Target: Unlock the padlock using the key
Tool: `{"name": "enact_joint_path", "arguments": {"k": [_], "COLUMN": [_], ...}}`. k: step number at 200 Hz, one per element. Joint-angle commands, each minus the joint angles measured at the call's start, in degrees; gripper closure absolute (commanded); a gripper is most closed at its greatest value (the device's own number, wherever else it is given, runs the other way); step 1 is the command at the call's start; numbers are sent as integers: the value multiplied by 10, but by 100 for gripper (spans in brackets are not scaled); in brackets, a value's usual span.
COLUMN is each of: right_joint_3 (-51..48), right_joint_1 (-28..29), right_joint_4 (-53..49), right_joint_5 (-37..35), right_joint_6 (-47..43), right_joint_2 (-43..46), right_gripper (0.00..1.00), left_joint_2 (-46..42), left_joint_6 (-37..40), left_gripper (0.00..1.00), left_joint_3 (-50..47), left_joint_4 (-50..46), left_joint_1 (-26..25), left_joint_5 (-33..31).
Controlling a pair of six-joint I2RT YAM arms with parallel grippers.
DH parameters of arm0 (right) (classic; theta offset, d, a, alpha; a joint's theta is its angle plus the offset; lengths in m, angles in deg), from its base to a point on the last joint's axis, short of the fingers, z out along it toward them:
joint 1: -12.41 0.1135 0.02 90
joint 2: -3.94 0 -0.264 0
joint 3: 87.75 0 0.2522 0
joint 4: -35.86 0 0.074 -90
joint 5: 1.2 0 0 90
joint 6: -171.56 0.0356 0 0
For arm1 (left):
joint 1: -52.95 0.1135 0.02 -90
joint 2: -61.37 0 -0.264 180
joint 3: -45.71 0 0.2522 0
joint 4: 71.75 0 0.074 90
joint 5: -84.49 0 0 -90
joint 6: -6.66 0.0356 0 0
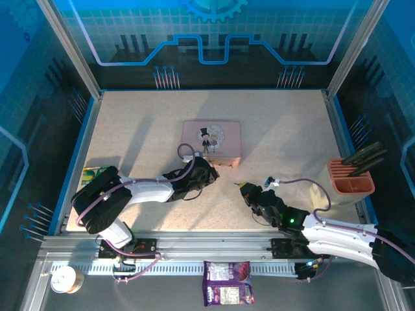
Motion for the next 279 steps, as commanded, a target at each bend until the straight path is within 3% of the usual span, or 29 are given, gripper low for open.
{"name": "enact_joint_path", "arguments": {"k": [1,47,143,279], "right_joint_3": [-13,-8,-8,-33], "right_joint_1": [16,17,7,-8], "right_joint_4": [22,68,206,261], "right_joint_5": [-73,-83,-53,-92], "right_joint_6": [82,96,135,161], "right_joint_2": [-20,-58,-156,-164], "right_gripper": [100,100,100,100], "left_joint_2": [9,27,36,56], "left_joint_6": [-56,-110,-148,-188], "left_gripper": [100,100,100,100], "left_joint_3": [18,15,18,16], "left_joint_4": [77,134,179,243], "left_joint_1": [-14,-26,-49,-69], "left_joint_5": [-11,-9,-19,-27]}}
